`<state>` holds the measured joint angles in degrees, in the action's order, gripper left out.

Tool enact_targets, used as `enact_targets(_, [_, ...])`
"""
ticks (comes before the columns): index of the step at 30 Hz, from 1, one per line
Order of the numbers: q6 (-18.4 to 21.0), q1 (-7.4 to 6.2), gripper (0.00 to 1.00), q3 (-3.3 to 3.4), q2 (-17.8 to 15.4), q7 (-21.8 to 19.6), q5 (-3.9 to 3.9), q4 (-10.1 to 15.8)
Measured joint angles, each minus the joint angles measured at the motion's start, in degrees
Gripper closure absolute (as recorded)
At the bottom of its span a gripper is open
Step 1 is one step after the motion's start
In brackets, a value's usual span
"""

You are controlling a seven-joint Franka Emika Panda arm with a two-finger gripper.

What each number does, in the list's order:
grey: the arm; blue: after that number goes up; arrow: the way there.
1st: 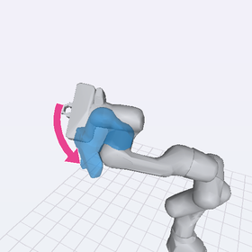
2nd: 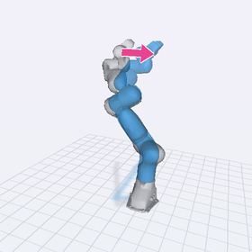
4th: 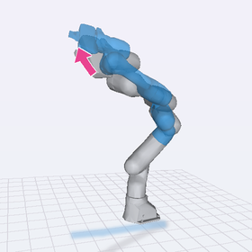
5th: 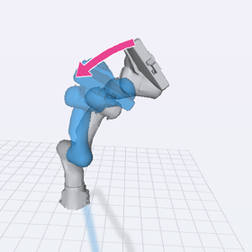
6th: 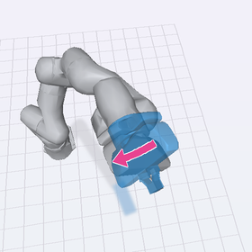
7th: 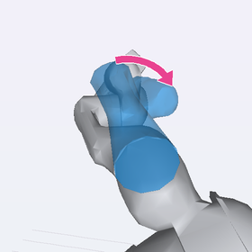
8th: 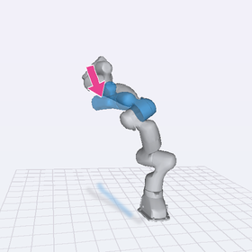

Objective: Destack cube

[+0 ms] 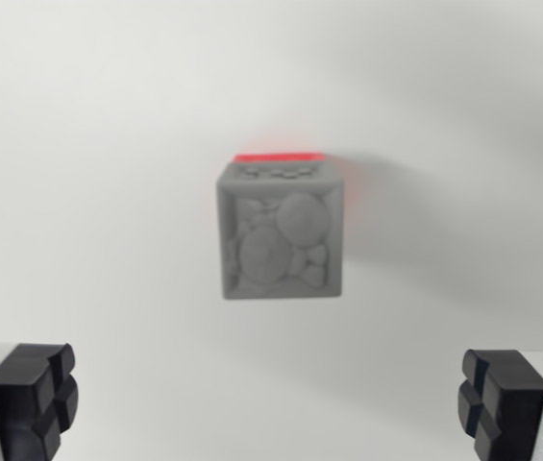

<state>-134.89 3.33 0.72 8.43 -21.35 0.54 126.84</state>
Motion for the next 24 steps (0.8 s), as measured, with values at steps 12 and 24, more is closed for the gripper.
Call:
enact_targets(12, [-7.0, 0.32, 0.0, 0.04, 5.1, 2.5, -0.09, 1.9])
enact_targets(24, [-12.9, 0.32, 0.0, 0.03, 10.6, 2.5, -0.09, 2.2])
